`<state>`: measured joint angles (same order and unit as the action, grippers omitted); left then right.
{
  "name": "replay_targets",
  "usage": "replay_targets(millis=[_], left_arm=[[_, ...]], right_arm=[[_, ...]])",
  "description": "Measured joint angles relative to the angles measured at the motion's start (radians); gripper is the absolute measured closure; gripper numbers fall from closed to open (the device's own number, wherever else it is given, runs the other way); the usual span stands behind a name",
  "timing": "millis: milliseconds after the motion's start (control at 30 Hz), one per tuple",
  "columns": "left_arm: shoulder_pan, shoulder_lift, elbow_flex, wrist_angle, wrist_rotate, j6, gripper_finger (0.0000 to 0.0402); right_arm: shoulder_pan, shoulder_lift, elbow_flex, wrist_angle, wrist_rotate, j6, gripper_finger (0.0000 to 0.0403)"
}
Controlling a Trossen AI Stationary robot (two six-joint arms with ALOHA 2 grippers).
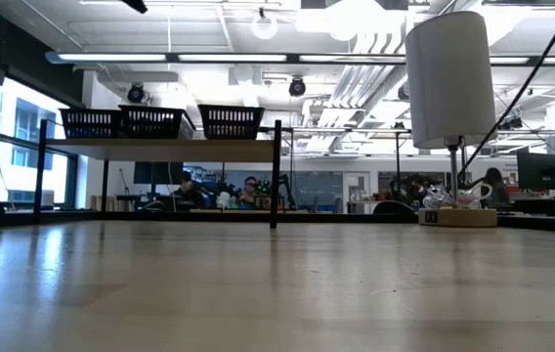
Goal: Pick & Place Office Desk Supplies
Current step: Return to Home Position
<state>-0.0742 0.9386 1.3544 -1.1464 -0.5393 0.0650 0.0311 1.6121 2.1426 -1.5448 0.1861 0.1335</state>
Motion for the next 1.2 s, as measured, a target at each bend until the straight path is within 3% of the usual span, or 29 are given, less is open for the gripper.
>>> replay_targets(millis=[133, 300, 400, 567, 733, 833, 1000, 1100, 1200], left_arm=[[0.061, -0.101, 0.0, 0.02, 0.041, 0.059, 0.0398], [0.166, -0.23, -0.004, 0.033, 0.313, 0.092, 0.0401], [0.217, -0.288, -0.02, 0.069, 0.368, 0.054, 0.0401], [0.241, -0.379, -0.12, 0.12, 0.396, -0.034, 0.0401], [0.241, -0.503, -0.326, 0.246, 0.445, -0.122, 0.0401], [0.241, -0.593, -0.47, 0.391, 0.504, -0.197, 0.0401], [0.241, -0.73, -0.69, 0.601, 0.608, -0.315, 0.0401], [0.241, -0.783, -0.802, 0.673, 0.594, -0.332, 0.0401], [0.241, -0.808, -0.9, 0.783, 0.574, -0.368, 0.0401]], right_arm=[[-0.005, -0.112, -0.008, -0.006, -0.097, 0.021, 0.04], [-0.005, -0.305, -0.095, 0.062, -0.133, 0.03, 0.04], [-0.005, -0.437, -0.203, 0.175, -0.134, 0.048, 0.0401], [-0.005, -0.671, -0.515, 0.468, -0.134, 0.063, 0.04], [-0.005, -0.869, -0.921, 0.826, -0.145, 0.11, 0.04], [-0.005, -0.945, -1.18, 1.131, -0.208, 0.14, 0.0401], [0.006, -0.959, -1.522, 1.585, -0.339, 0.162, 0.0401], [0.029, -0.924, -1.647, 1.783, -0.332, 0.183, 0.0401], [0.057, -0.918, -1.739, 1.86, -0.283, 0.223, 0.0401]])
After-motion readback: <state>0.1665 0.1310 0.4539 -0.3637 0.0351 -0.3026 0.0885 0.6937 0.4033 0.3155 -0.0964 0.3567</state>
